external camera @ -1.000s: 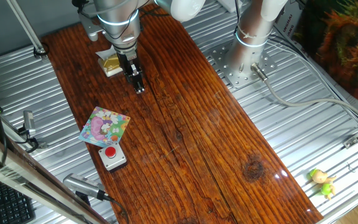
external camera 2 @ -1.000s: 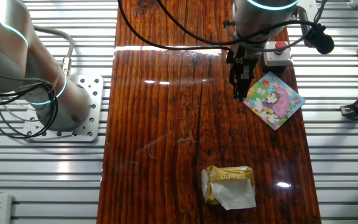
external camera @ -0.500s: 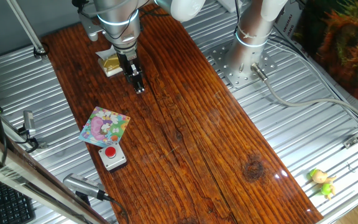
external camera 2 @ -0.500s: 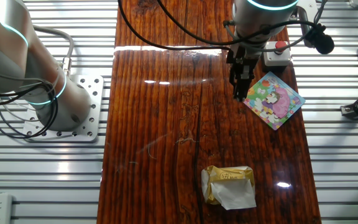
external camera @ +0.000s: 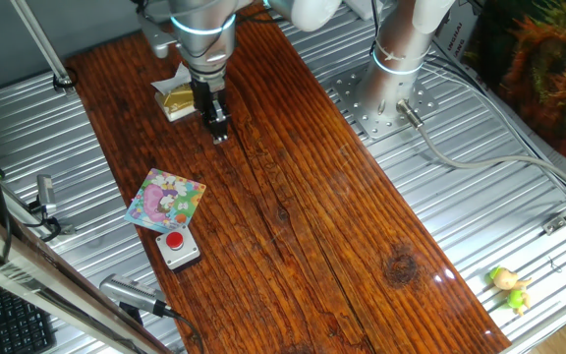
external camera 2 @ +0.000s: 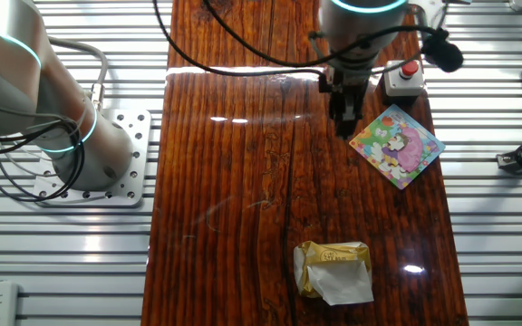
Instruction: Assemble one piece of a puzzle
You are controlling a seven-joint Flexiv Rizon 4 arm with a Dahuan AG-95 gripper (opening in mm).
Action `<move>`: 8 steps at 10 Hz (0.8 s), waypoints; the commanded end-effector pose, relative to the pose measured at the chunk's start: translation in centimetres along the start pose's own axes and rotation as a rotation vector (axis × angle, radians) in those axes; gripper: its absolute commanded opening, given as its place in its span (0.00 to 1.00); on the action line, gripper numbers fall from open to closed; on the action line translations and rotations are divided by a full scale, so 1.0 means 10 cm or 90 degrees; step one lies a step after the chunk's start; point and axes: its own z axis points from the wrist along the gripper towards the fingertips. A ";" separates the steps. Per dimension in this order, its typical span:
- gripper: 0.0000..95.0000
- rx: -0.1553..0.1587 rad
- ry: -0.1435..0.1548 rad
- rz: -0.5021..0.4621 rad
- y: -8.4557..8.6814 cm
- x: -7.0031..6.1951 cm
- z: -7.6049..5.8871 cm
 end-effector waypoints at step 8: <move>0.00 0.001 -0.007 0.003 0.00 -0.02 0.03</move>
